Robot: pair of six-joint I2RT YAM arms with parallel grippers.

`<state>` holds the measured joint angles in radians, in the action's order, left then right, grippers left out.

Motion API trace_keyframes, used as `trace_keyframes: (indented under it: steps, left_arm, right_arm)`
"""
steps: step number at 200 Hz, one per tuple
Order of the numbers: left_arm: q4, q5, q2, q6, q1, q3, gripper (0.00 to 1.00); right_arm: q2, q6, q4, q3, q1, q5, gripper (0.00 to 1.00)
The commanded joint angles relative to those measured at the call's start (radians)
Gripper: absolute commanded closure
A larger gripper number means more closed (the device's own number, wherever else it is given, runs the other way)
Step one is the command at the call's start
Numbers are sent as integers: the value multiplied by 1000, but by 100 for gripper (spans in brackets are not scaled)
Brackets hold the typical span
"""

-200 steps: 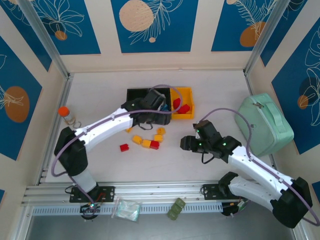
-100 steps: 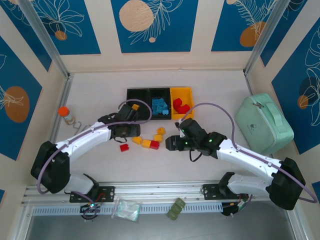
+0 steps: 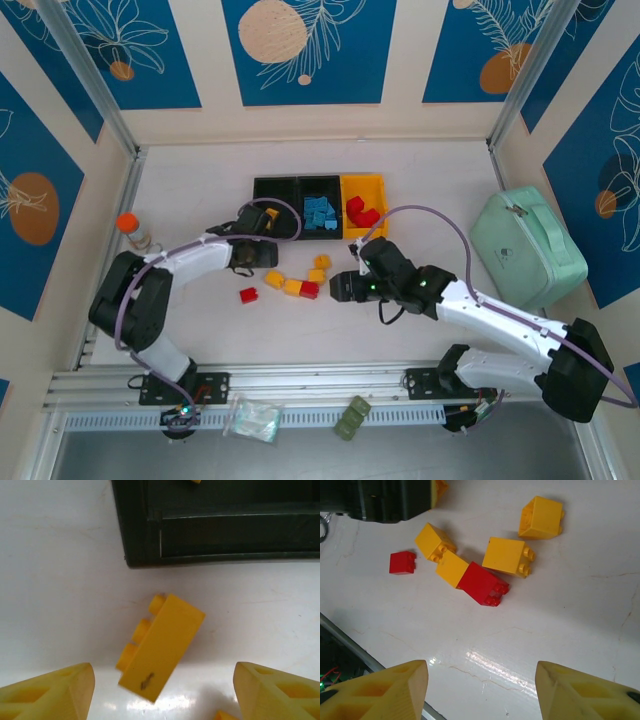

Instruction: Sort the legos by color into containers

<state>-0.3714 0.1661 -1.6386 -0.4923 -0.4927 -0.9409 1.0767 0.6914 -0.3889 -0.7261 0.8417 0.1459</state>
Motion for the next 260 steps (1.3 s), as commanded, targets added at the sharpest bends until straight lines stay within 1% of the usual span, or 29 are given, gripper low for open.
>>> trace_keyframes:
  steps: [1, 12, 25, 33, 50, 61, 88, 120, 151, 172, 203, 260]
  left_arm:
    - [25, 7, -46, 24, 15, -41, 33]
    - [26, 7, -59, 26, 14, -44, 38]
    - [23, 6, -64, 24, 14, -39, 47]
    - [22, 1, -58, 24, 13, -34, 54]
    - [17, -11, -34, 24, 13, -14, 61]
    - [6, -14, -14, 20, 13, -1, 68]
    - [-14, -29, 62, 12, 9, 37, 77]
    - [-63, -42, 159, 6, 5, 56, 82]
    - [-117, -63, 236, -1, 5, 34, 82]
    - [-157, -83, 243, -3, 5, -26, 82]
    - [-188, -103, 165, -3, 8, -160, 81]
    - [-246, -123, -108, -2, 19, -444, 80]
  right_arm:
    - [-17, -11, -10, 13, -10, 0, 41]
    - [-20, -11, -8, 14, -14, -2, 41]
    - [-20, -10, -5, 19, -16, -4, 42]
    - [-18, -10, -3, 22, -17, -6, 42]
    - [-16, -8, 4, 25, -20, -8, 42]
    - [-14, -7, 8, 25, -22, -10, 42]
    - [-5, -10, 16, 21, -24, -12, 42]
    - [7, -15, 25, 11, -25, -18, 42]
    - [20, -18, 31, -1, -23, -26, 42]
    - [31, -24, 37, -9, -23, -31, 42]
    - [46, -25, 47, -13, -24, -35, 42]
    - [21, -8, 35, 10, -19, -20, 42]
